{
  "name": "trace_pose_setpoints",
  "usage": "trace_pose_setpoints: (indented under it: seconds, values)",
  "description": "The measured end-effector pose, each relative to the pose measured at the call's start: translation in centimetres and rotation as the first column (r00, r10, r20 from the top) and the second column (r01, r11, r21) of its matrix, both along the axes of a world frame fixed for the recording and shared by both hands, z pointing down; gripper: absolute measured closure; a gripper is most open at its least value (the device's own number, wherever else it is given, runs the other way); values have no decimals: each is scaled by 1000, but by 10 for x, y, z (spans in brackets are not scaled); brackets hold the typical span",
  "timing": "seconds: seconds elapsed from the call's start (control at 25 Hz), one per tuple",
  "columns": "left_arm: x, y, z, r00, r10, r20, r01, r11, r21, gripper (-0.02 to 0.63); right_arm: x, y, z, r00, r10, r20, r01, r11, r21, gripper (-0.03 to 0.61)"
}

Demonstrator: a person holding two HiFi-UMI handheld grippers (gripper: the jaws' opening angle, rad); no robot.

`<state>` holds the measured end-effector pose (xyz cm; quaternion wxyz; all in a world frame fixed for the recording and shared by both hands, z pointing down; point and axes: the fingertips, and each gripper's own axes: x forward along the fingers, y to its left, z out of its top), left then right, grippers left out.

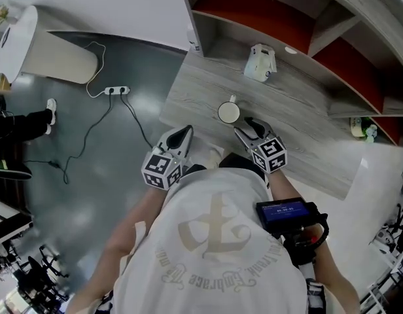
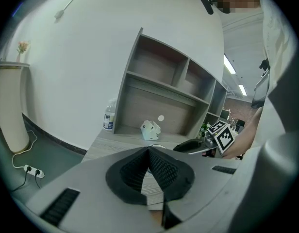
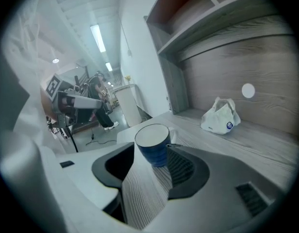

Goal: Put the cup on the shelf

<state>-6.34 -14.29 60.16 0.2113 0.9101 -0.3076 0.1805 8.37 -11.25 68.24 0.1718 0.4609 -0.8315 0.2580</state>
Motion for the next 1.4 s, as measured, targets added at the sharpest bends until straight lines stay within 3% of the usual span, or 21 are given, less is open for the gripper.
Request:
trace_pose_setpoints:
  seconds: [0.12,0.28,0.32,0.4,0.48,0.64,1.4]
  values:
    - [-3,0,4,1000,-14,7,14,1000,-5,612,-2,-4,9,1000,-2,-20,2,1000,-6,331]
    - [-7,2,7,1000,-28,11,28,1000,-11,612,-5,-10,18,1000,0,-31,0,1000,-8,322]
    - [-8,3,8,999,-31,13,31,999,-14,612,-6,-12,20,999,1,-37,-1,1000,-8,288]
    - [-11,7,10,999,-36,18,37,999,-19,612,-7,-16,25,999,5,-47,-5,1000,-8,281]
    - [-15,10,13,999,-42,26,43,999,-24,612,-8,-21,31,998,9,-58,-10,1000,-9,221]
    - [-25,16,16,997,-62,43,64,997,-33,612,-12,-24,39,997,-2,-74,1,1000,-13,189]
    - [-44,18,24,991,-107,80,111,993,-50,612,-35,-56,61,986,-76,-148,80,996,25,172]
